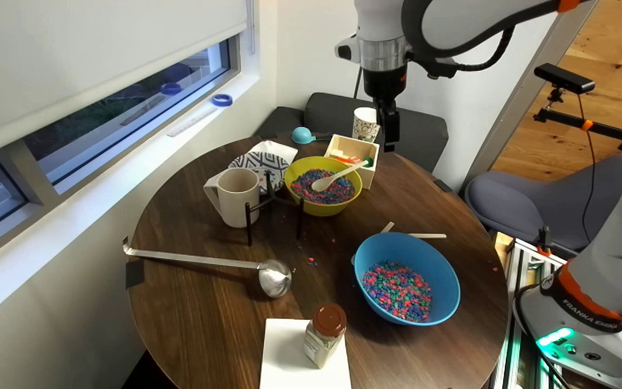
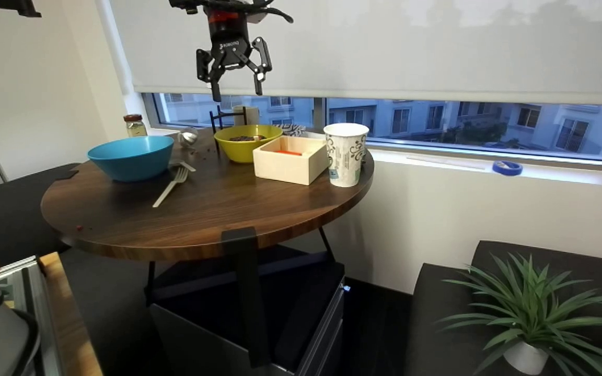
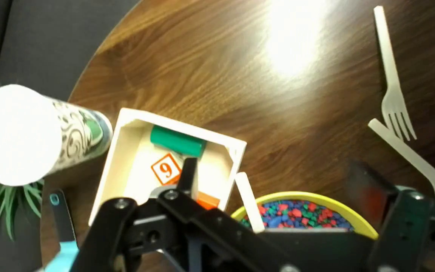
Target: Pick up the white spoon from the yellow bowl and put it in the paper cup on the right side of the table
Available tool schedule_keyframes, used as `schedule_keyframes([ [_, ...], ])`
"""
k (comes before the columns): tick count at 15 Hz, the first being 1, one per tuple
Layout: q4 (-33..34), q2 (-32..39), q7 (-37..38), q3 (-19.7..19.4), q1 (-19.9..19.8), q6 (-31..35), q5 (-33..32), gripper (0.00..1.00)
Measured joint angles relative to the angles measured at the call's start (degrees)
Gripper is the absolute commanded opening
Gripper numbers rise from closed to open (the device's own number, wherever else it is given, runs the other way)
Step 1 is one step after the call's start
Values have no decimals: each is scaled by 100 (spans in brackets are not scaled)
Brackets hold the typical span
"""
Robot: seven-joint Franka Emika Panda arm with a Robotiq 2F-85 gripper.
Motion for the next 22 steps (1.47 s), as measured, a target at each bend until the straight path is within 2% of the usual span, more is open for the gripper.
schedule_keyframes([
  [4,-203,119,-557,75,112,925,-229,100],
  [11,-207,141,-774,60,107,993,-208,100],
  [15,-226,344,-1030,-26,40,1444,-191,100],
  [19,-290,567,-1356,-78,-16,2120,135,100],
  [22,-312,671,-1488,-42,-7,2138,494,100],
])
